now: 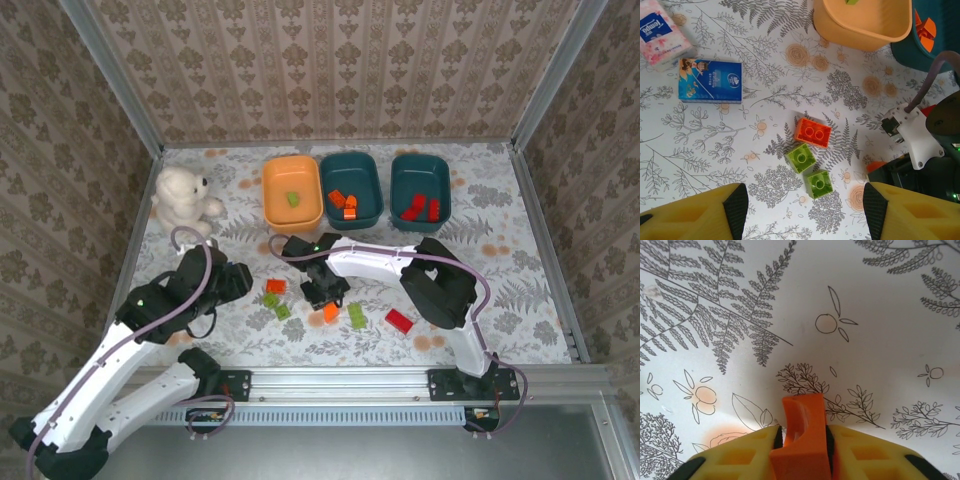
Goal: Sort the legos into containers by color
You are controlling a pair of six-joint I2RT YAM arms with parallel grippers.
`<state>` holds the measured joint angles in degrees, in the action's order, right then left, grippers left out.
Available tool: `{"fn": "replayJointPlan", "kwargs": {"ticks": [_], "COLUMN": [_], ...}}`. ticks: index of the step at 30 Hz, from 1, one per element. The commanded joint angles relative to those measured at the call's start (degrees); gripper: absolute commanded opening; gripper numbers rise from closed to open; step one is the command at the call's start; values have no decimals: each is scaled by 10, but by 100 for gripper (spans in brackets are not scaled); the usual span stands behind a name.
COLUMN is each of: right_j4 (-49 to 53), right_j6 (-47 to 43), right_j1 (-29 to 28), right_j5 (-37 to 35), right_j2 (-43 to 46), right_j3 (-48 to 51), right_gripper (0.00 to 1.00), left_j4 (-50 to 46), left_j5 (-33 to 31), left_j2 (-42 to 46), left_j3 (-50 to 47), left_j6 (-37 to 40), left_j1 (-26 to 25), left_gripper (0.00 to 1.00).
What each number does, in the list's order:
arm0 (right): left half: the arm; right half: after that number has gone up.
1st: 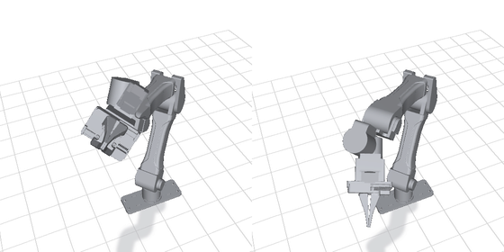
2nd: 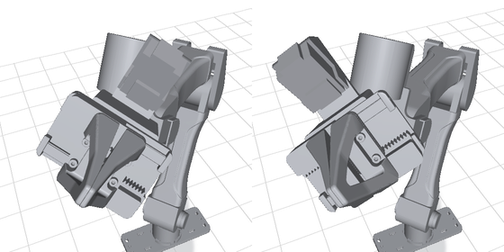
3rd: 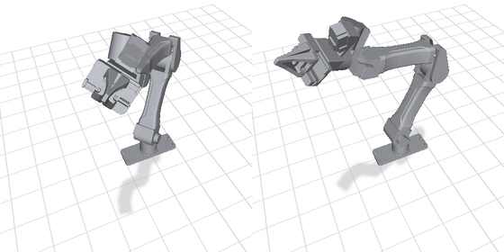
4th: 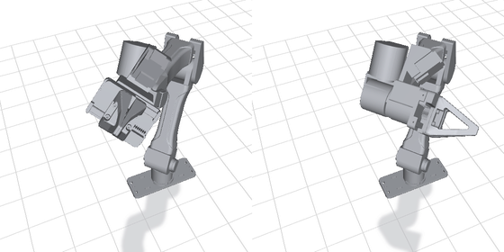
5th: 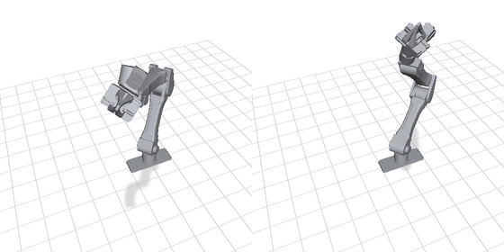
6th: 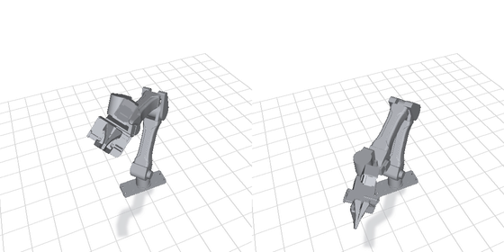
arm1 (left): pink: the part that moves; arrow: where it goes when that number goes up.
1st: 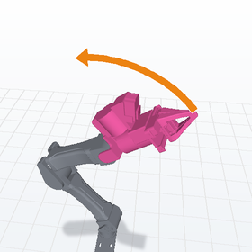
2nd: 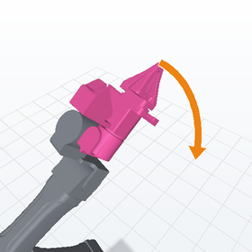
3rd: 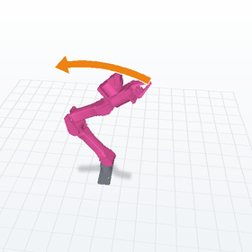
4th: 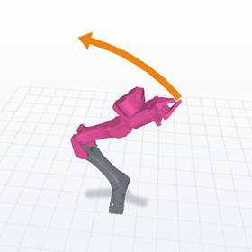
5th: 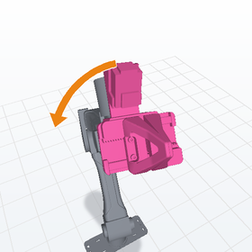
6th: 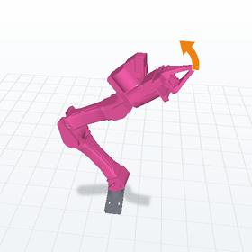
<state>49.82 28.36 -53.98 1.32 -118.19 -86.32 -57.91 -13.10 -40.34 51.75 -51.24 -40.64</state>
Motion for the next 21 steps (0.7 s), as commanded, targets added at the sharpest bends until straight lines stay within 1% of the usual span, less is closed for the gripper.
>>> {"fn": "replayJointPlan", "kwargs": {"ticks": [1, 6, 11, 14, 16, 18, 21], "right_j4": [11, 11, 34, 46, 49, 45, 38], "right_j6": [0, 1, 5, 5, 1, -6, -25], "right_j1": [5, 12, 38, 76, 113, 147, 194], "right_j5": [-20, -32, -55, -77, -92, -108, -133], "right_j2": [-6, 15, 70, 109, 123, 122, 94], "right_j3": [-13, -11, -25, -42, -60, -81, -135], "right_gripper": [25, 16, 14, 14, 14, 14, 12], "left_j4": [22, 44, 71, 92, 107, 119, 132], "left_j5": [6, 8, 27, 37, 43, 51, 57], "left_j2": [-12, -31, -64, -88, -107, -126, -152], "left_j3": [-4, -5, -7, -5, 1, 9, 26], "left_j6": [-4, -4, 9, 16, 22, 26, 41], "left_j1": [-9, -23, -35, -43, -47, -47, -48], "left_gripper": [65, 65, 65, 65, 65, 65, 66]}}
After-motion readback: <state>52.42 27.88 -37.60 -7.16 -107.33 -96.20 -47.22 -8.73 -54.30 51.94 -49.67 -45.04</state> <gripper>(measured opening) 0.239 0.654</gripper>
